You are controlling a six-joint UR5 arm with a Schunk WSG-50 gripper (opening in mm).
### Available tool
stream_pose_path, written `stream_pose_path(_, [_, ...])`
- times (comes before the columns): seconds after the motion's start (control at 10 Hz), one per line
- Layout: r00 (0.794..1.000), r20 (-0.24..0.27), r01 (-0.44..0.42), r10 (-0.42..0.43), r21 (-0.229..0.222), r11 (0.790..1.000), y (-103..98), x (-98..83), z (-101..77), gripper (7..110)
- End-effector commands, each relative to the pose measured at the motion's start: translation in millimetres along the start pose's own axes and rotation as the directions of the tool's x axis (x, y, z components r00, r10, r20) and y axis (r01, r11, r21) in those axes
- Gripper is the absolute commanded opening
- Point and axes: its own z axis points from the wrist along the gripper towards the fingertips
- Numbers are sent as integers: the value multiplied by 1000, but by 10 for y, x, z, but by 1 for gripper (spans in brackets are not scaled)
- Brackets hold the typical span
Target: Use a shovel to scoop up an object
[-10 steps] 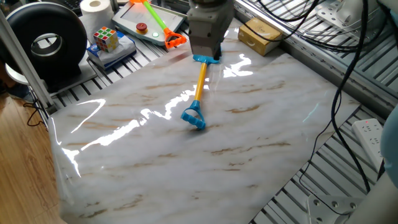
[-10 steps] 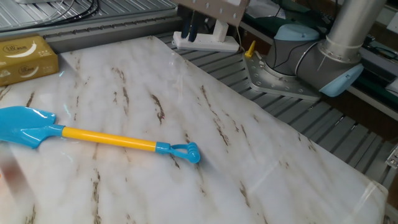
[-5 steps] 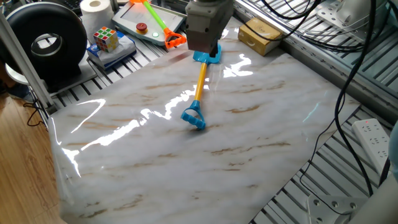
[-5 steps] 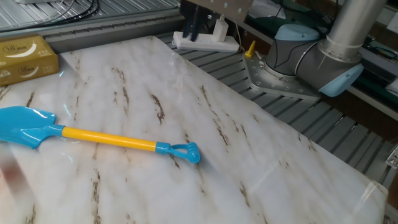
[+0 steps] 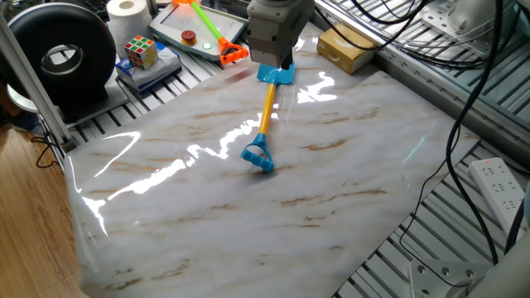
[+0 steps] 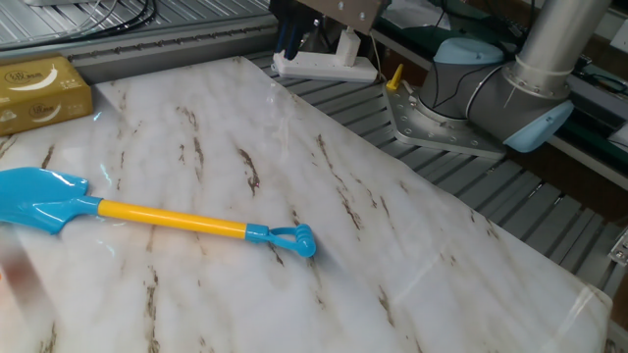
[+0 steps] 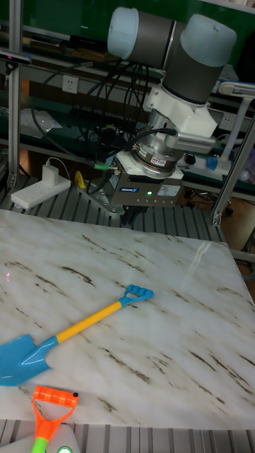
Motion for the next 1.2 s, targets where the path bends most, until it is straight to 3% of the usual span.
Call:
stream_pose_path(0.0, [997,58,43,-40,-46,998,117,-136,-19,7])
stream_pose_path(0.1, [997,75,29,-23,-83,996,208,-177,-28,7])
stream_pose_path(0.3, [998,59,-23,28,-90,996,217,-148,-27,7])
stream_pose_path(0.4, [998,40,-42,45,-60,997,141,-103,-19,7])
stream_pose_path(1.0, [998,34,-48,50,-40,998,91,-84,-15,7])
stream_pose_path(1.1, [997,62,-42,44,-40,998,68,-203,136,7])
